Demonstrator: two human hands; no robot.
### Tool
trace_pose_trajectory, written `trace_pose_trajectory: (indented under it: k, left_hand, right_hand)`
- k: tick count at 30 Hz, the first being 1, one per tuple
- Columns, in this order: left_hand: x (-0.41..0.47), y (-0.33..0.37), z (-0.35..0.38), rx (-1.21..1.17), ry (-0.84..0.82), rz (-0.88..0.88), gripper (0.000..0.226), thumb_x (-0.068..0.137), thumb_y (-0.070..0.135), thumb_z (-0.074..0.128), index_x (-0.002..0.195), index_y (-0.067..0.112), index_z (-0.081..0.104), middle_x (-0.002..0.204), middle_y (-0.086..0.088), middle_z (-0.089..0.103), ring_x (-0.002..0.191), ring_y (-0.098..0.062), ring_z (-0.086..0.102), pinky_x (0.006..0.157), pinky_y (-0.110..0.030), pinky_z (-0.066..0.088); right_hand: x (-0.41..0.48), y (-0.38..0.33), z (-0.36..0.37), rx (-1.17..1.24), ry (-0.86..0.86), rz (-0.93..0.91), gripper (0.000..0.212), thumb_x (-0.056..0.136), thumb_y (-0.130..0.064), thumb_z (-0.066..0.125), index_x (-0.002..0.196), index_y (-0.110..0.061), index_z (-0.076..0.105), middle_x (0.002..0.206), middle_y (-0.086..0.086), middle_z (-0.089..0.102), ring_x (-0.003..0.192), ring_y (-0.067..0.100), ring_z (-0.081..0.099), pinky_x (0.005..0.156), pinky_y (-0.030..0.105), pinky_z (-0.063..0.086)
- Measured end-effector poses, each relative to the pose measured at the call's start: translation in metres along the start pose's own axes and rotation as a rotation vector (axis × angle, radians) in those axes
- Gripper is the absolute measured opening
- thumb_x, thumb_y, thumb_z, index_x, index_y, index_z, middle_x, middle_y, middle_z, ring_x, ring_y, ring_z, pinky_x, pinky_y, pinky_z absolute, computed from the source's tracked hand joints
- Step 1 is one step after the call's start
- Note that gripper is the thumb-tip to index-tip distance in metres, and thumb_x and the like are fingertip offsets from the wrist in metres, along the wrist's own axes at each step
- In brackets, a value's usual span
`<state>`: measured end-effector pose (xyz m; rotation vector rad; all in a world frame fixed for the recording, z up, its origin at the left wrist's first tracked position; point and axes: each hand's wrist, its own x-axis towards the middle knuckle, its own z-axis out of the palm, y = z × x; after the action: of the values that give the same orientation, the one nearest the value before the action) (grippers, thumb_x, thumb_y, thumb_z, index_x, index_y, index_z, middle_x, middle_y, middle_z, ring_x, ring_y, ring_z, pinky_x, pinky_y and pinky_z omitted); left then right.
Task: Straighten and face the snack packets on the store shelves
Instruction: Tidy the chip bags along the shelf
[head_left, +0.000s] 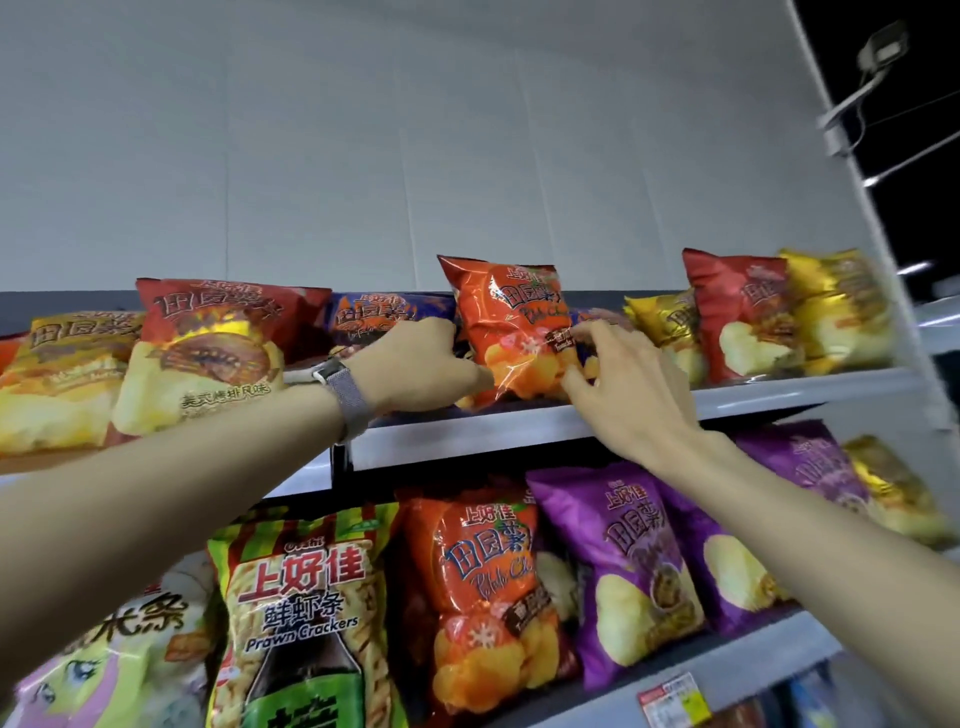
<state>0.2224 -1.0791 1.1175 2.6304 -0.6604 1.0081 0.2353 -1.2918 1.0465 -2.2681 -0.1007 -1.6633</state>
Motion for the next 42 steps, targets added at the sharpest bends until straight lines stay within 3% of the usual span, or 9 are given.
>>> trace_pose_trajectory:
  k: [7, 11, 18, 23, 27, 31, 34, 40, 42]
  left_hand:
    - [0.044, 0.002, 0.034, -0.207, -0.082, -0.126, 0.049, 0.082, 0.057, 0.075, 0.107, 0.016, 0.068, 0.103, -0.004, 0.071, 0.093, -0.022, 0.065, 0.069, -0.029, 0.046]
    - [0.065, 0.002, 0.05, -0.498, -0.099, -0.2, 0.108, 0.046, 0.072, 0.077, 0.137, 0.015, 0.06, 0.125, -0.001, 0.069, 0.111, -0.024, 0.067, 0.097, -0.039, 0.057]
    - [0.099, 0.002, 0.071, -0.871, -0.07, -0.303, 0.149, 0.021, 0.074, 0.094, 0.151, 0.019, 0.046, 0.134, 0.0, 0.066, 0.112, -0.026, 0.07, 0.099, -0.046, 0.058]
    - [0.086, 0.02, 0.065, -0.911, 0.027, -0.325, 0.128, 0.062, 0.058, 0.096, 0.157, 0.009, 0.024, 0.144, -0.006, 0.051, 0.129, -0.028, 0.058, 0.107, -0.047, 0.052]
    - [0.086, 0.023, 0.068, -0.928, 0.071, -0.297, 0.113, 0.078, 0.044, 0.091, 0.153, 0.008, 0.016, 0.134, -0.008, 0.05, 0.121, -0.027, 0.055, 0.099, -0.043, 0.049]
    - [0.091, 0.023, 0.062, -0.936, 0.106, -0.263, 0.106, 0.079, 0.035, 0.092, 0.15, 0.009, 0.019, 0.136, -0.009, 0.053, 0.12, -0.029, 0.059, 0.105, -0.046, 0.052]
    - [0.098, 0.022, 0.053, -0.956, 0.132, -0.249, 0.103, 0.08, 0.035, 0.091, 0.151, 0.009, 0.02, 0.126, -0.004, 0.052, 0.11, -0.026, 0.058, 0.1, -0.042, 0.052]
    - [0.108, 0.019, 0.027, -0.997, 0.298, -0.21, 0.095, 0.073, 0.044, 0.093, 0.145, 0.014, 0.039, 0.123, 0.002, 0.067, 0.098, -0.017, 0.071, 0.071, -0.03, 0.055]
    - [0.111, 0.019, 0.019, -0.974, 0.347, -0.204, 0.099, 0.068, 0.049, 0.095, 0.146, 0.017, 0.043, 0.124, 0.002, 0.069, 0.097, -0.018, 0.073, 0.069, -0.031, 0.057]
  right_hand:
    - [0.001, 0.035, 0.015, -0.02, -0.143, 0.08, 0.051, 0.101, -0.047, 0.046, 0.143, -0.019, 0.055, 0.137, 0.006, 0.063, 0.13, 0.028, 0.052, 0.102, 0.039, 0.042]
    - [0.01, 0.042, 0.024, 0.012, -0.194, 0.083, 0.053, 0.102, -0.049, 0.044, 0.145, -0.019, 0.052, 0.138, 0.008, 0.063, 0.132, 0.03, 0.051, 0.107, 0.042, 0.042]
    - [0.008, 0.036, 0.039, 0.008, -0.264, 0.041, 0.061, 0.105, -0.049, 0.041, 0.156, -0.018, 0.037, 0.145, 0.013, 0.056, 0.137, 0.033, 0.045, 0.112, 0.048, 0.036]
    - [0.002, 0.028, 0.036, -0.079, -0.325, 0.027, 0.07, 0.107, -0.053, 0.034, 0.163, -0.013, 0.022, 0.16, 0.015, 0.04, 0.148, 0.032, 0.032, 0.116, 0.048, 0.028]
    - [-0.002, 0.031, 0.033, -0.065, -0.351, 0.0, 0.073, 0.107, -0.057, 0.031, 0.164, -0.014, 0.021, 0.163, 0.015, 0.037, 0.149, 0.032, 0.031, 0.118, 0.048, 0.027]
    - [0.01, 0.049, 0.028, 0.077, -0.227, 0.032, 0.064, 0.098, -0.061, 0.032, 0.15, -0.025, 0.045, 0.139, 0.006, 0.063, 0.131, 0.027, 0.055, 0.11, 0.045, 0.042]
    - [0.022, 0.068, 0.03, 0.097, -0.148, 0.142, 0.06, 0.091, -0.059, 0.038, 0.141, -0.029, 0.05, 0.127, 0.002, 0.07, 0.12, 0.03, 0.061, 0.1, 0.046, 0.049]
    - [0.064, 0.117, 0.045, 0.008, -0.171, 0.325, 0.059, 0.09, -0.047, 0.057, 0.142, -0.02, 0.051, 0.132, 0.019, 0.064, 0.124, 0.044, 0.056, 0.099, 0.048, 0.051]
    - [0.084, 0.136, 0.05, 0.004, -0.23, 0.338, 0.064, 0.091, -0.05, 0.062, 0.144, -0.017, 0.05, 0.138, 0.019, 0.061, 0.128, 0.043, 0.055, 0.1, 0.046, 0.049]
